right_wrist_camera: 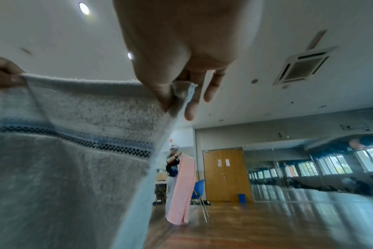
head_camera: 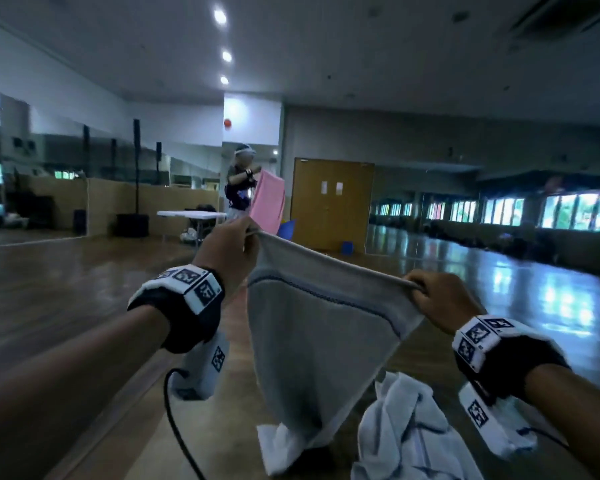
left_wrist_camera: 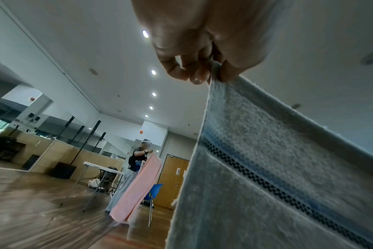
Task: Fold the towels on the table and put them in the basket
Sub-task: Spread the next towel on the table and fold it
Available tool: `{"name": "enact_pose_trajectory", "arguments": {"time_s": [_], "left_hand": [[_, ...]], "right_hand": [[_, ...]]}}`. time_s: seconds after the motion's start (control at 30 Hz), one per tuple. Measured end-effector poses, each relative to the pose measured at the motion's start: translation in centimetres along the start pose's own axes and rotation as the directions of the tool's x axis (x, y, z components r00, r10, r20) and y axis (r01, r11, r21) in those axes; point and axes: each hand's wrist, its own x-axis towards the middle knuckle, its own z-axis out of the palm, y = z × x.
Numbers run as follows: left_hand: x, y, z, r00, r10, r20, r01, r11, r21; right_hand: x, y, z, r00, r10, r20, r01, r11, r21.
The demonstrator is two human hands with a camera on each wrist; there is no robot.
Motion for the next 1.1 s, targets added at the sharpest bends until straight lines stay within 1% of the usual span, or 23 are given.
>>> {"name": "enact_pose_trajectory", "arguments": {"time_s": [0.07,0.13,0.2,0.3,0.43,0.5,0.57,0.67,0.73,0.77,0.83,0.9,0.93,1.0,1.03,1.1], "left_hand": [[1.3,0.9,-2.3,0.997,-0.003,-0.072,0.002,1.000,-0.014],[2.7,1.7,-4.8,0.992,-0.041,-0.119,0.038,0.999,-0.027],[4.1,2.5,-7.4,0.989,-0.067,-0.129,0.065,0.998,-0.025],[6.4,3.8,-11.3,0.989,-0.074,-0.129,0.067,0.996,-0.060],[9.3,5.2,-15.3,0.980,-0.029,-0.199,0.028,1.000,-0.007],[10.5,5.6,-16.7,0.981,-0.029,-0.192,0.019,0.998,-0.055],[11.3,5.6,-17.3,0.984,-0.039,-0.171,0.024,0.996,-0.089],[11.5,5.0,-16.4,0.984,-0.087,-0.157,0.060,0.983,-0.172],[10.4,4.0,-14.7,0.986,-0.101,-0.131,0.075,0.979,-0.190],[9.6,3.3,-13.6,0.991,-0.102,-0.087,0.084,0.979,-0.187],[7.5,1.5,-11.3,0.994,-0.105,0.043,0.110,0.984,-0.140],[5.3,-0.3,-9.1,0.981,-0.126,0.149,0.135,0.989,-0.052],[4.4,-1.0,-8.4,0.971,-0.146,0.189,0.155,0.987,-0.032],[3.5,-1.8,-7.5,0.958,-0.171,0.229,0.178,0.984,-0.009],[3.4,-2.0,-7.2,0.960,-0.172,0.220,0.177,0.984,-0.006],[4.1,-2.1,-7.1,0.978,-0.161,0.134,0.167,0.985,-0.033]], "right_hand": [[0.6,-1.4,-2.9,0.996,-0.041,-0.080,0.045,0.998,0.042],[1.5,-2.6,-5.9,0.989,-0.035,-0.142,0.044,0.997,0.058],[2.7,-3.6,-8.9,0.979,-0.039,-0.201,0.057,0.995,0.087],[4.2,-5.4,-13.4,0.956,-0.050,-0.289,0.101,0.981,0.164],[6.1,-7.7,-18.4,0.926,-0.051,-0.374,0.136,0.970,0.203],[7.0,-8.5,-20.2,0.916,-0.035,-0.400,0.132,0.967,0.218],[7.6,-9.1,-21.2,0.919,-0.001,-0.394,0.115,0.957,0.265],[7.9,-9.2,-20.5,0.936,0.076,-0.344,0.070,0.917,0.392],[7.6,-8.5,-18.3,0.961,0.122,-0.250,0.001,0.898,0.439],[7.3,-8.0,-16.9,0.973,0.144,-0.180,-0.048,0.890,0.453],[6.5,-6.8,-13.8,0.983,0.184,-0.024,-0.154,0.881,0.447],[5.8,-5.6,-11.3,0.978,0.194,0.076,-0.208,0.902,0.378],[5.6,-5.1,-10.4,0.978,0.188,0.088,-0.207,0.919,0.336],[5.6,-4.6,-9.2,0.986,0.156,0.061,-0.167,0.949,0.268],[5.7,-4.7,-9.0,0.991,0.131,0.024,-0.133,0.961,0.242],[5.8,-5.0,-8.8,0.993,0.069,-0.099,-0.046,0.975,0.217]]}}
